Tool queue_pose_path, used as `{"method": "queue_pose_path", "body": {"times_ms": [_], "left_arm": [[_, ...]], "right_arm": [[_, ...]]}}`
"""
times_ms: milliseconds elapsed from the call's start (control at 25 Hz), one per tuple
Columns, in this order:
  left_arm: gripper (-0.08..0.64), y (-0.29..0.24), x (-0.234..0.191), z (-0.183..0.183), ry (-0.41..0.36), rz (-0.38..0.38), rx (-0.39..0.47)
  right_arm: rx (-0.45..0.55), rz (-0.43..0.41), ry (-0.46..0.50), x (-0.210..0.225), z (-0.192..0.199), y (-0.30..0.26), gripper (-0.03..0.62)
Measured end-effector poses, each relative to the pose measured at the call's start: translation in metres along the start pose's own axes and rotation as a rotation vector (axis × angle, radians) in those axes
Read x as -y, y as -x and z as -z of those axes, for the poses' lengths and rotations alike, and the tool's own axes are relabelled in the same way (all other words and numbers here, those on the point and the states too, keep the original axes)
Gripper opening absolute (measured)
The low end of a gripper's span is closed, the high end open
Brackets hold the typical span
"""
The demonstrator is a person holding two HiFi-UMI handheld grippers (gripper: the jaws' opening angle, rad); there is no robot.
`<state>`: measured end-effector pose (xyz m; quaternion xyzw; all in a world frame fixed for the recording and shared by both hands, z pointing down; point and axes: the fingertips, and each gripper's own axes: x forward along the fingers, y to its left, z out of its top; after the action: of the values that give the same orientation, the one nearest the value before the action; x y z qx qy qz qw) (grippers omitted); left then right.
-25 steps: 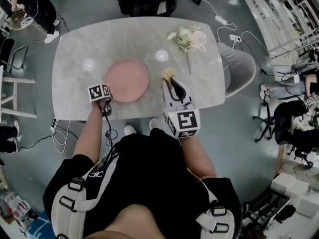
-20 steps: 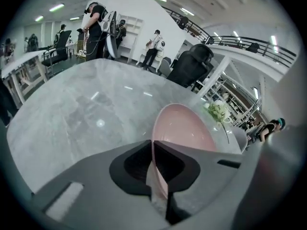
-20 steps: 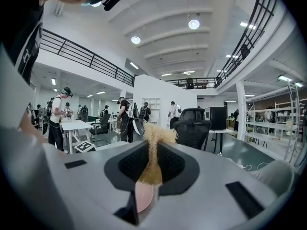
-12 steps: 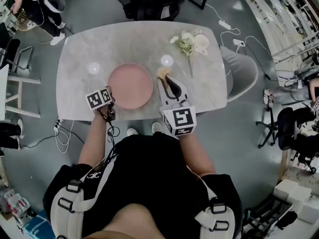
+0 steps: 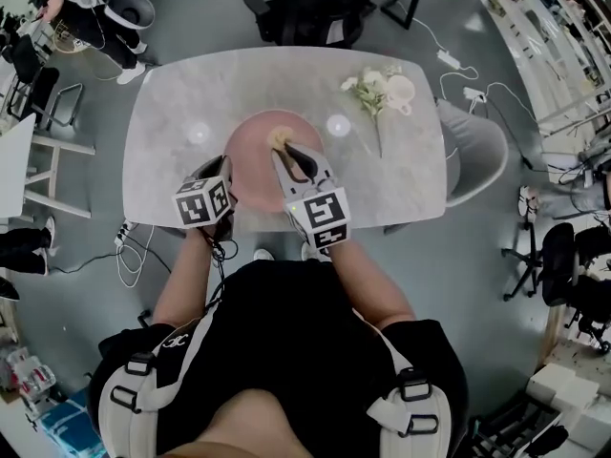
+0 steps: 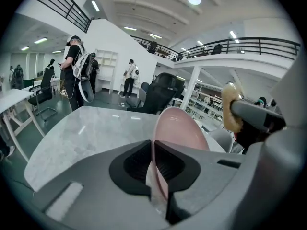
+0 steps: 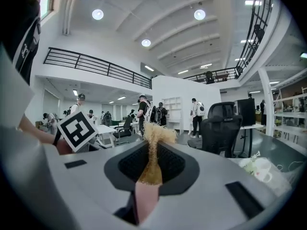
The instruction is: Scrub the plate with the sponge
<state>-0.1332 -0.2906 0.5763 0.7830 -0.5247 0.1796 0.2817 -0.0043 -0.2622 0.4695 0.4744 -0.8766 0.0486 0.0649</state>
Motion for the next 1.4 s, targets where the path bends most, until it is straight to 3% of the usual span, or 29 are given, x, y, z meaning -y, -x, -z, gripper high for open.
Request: {"method": "queue_pose_path", "body": {"times_ms": [280,600,1000,1200,1400], "left_arm": [[0.023,0.018,0.03,-0.021,-0.083,0.025,0.053],[0.023,0.033,0.047,-0.027,-0.084,0.073,0.081],[0.023,0.041,0.061,-0.029,-0.133,0.114,0.08],[0.029,0.045,0.063,-0.034,-0.116,0.143,0.092],[0.031,0.05,0.065,-0.038,-0.124,0.149,0.111]], "right_arm": [[-0.064,-0.064,-0.003,-0.019,0.013,-0.03,0.054],[-0.097,-0.085,0.004,-0.027,0.021,-0.044,0.054],[-0.143,0.036,0.076,0.002,0.027,-0.048,0.053],[-0.128,0.056,0.154,0.019,0.027,-0.046,0.052],[-0.15,0.106,0.166,0.039,0.032,-0.037,0.052]]}}
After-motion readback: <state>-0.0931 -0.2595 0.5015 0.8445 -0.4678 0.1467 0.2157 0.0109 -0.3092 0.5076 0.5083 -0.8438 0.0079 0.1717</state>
